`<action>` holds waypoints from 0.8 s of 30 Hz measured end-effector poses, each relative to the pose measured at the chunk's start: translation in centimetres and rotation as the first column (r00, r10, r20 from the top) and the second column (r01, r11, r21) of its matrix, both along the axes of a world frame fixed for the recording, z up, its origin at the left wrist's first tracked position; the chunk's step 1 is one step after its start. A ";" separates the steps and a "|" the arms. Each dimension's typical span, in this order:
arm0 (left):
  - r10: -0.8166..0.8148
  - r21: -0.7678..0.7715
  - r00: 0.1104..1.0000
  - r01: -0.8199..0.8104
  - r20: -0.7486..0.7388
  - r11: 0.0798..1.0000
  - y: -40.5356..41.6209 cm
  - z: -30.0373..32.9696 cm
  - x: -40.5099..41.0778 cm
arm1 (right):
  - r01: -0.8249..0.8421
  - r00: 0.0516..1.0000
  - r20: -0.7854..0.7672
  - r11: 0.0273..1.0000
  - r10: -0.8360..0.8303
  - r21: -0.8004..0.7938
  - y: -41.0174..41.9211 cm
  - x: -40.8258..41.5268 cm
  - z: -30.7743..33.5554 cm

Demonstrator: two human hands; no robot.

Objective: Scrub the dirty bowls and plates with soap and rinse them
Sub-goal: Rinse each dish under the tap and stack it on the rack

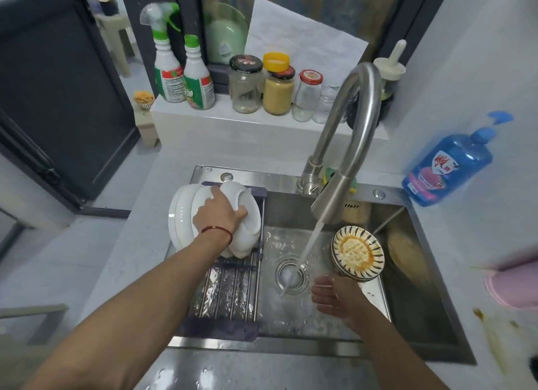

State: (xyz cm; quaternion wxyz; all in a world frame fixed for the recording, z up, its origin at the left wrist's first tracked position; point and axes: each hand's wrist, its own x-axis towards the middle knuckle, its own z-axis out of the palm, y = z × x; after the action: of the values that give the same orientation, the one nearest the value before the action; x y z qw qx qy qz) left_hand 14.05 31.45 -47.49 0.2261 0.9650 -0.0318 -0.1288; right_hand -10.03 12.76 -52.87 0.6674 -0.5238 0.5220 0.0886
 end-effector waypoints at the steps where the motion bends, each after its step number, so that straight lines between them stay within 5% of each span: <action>1: -0.029 0.052 0.999 0.029 0.014 0.998 0.1 0.1 0.2 | -0.008 1.000 -0.012 1.000 0.008 0.006 0.2 0.1 0.0; 7: -0.161 0.156 0.987 0.157 0.009 0.975 -1.1 0.4 0.2 | -0.257 0.966 0.002 0.956 0.259 0.144 3.9 4.8 1.5; 11: -0.182 0.140 0.983 0.178 0.017 0.974 -0.8 0.4 0.3 | -0.555 0.818 0.011 0.793 0.576 -0.250 8.9 7.9 1.9; 15: -0.202 0.218 0.979 0.189 0.035 0.957 -0.1 0.7 0.1 | -0.589 0.789 0.021 0.765 0.614 -0.260 11.1 10.2 1.7; 17: -0.209 0.227 0.976 0.191 0.058 0.955 -0.3 0.5 -0.3 | -0.480 0.863 0.122 0.871 0.490 -0.108 12.0 11.3 1.4; 19: -0.216 0.250 0.973 0.192 0.074 0.949 -0.6 0.7 -0.3 | -0.202 0.959 0.233 0.966 0.162 0.161 12.9 12.7 0.5; 21: -0.218 0.269 0.974 0.193 0.066 0.944 -0.7 0.7 -0.2 | 0.071 0.970 0.198 0.941 -0.143 0.330 13.5 13.9 0.0; 24: -0.225 0.280 0.973 0.203 0.048 0.938 -0.6 0.4 0.2 | 0.294 0.918 0.123 0.855 -0.377 0.427 14.0 15.5 0.0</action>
State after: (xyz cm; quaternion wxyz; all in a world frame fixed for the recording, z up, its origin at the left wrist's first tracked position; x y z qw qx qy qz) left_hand 14.24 30.81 -47.10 0.0738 0.9821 -0.1273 -0.1174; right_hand 5.47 26.72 -52.82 0.8146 -0.2828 0.5059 0.0215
